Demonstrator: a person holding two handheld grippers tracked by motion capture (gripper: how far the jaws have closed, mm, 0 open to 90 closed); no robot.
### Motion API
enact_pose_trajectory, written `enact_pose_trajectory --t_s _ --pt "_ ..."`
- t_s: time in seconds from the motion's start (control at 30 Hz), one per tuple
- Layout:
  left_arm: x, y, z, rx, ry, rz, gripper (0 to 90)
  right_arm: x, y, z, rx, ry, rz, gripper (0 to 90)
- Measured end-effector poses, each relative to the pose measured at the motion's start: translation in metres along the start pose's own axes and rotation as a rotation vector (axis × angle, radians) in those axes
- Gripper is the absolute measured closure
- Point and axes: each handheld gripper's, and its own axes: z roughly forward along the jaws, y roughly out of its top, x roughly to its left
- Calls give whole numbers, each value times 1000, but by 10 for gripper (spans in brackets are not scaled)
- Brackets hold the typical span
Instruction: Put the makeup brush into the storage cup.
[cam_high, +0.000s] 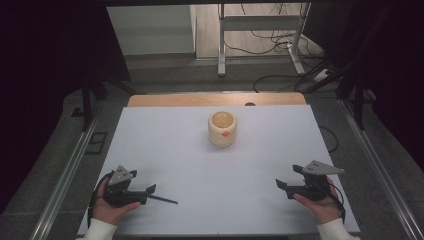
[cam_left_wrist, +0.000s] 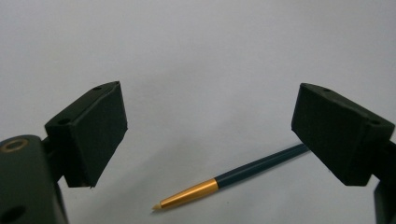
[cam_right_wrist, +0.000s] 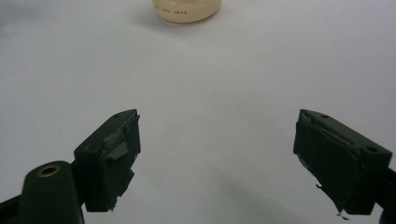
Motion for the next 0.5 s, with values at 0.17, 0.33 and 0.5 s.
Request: enact_pose_trajectory --t_s 0.17,0.33,0.5 --pt "-1 2 0 -1 -7 7 114 -1 0 0 0 4 3 154" --pt "-2 3 0 3 -12 12 113 -2 0 0 1 3 2 151" --pt "-2 7 -4 6 -11 31 110 -3 1 1 3 0 -4 150"
